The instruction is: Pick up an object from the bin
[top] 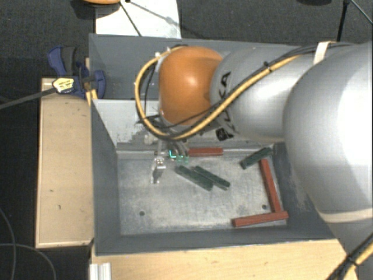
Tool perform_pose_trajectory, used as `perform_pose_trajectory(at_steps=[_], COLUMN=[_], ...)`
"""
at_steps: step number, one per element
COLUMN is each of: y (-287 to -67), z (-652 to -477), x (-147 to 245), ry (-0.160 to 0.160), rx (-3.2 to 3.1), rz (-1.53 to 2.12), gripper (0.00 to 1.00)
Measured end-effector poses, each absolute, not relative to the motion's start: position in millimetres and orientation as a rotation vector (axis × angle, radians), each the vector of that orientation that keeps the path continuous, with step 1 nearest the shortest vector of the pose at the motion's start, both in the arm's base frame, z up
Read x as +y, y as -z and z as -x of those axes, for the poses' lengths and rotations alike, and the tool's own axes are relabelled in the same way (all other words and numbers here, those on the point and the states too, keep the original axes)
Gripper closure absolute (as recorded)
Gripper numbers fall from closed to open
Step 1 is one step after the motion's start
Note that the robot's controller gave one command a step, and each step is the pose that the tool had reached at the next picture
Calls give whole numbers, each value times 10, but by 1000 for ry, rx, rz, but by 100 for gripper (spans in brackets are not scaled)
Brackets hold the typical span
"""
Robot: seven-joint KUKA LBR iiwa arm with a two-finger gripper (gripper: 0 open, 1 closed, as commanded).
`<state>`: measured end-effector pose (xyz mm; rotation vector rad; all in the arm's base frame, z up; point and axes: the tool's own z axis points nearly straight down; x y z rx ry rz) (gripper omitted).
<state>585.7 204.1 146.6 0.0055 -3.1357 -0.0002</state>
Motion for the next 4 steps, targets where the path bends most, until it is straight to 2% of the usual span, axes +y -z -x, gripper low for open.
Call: perform_pose_trajectory(at_steps=[1,2,3,4], y=[-1516,-1237,-965,-1165], z=[-5879,-5813,-5738,-5782], x=[2030,2134,1491,1177], ry=[2,1,2,2], rx=[-3144,-3093,-3071,-3128], rz=[2,-568,-673,-320], gripper=[0,0,0,0])
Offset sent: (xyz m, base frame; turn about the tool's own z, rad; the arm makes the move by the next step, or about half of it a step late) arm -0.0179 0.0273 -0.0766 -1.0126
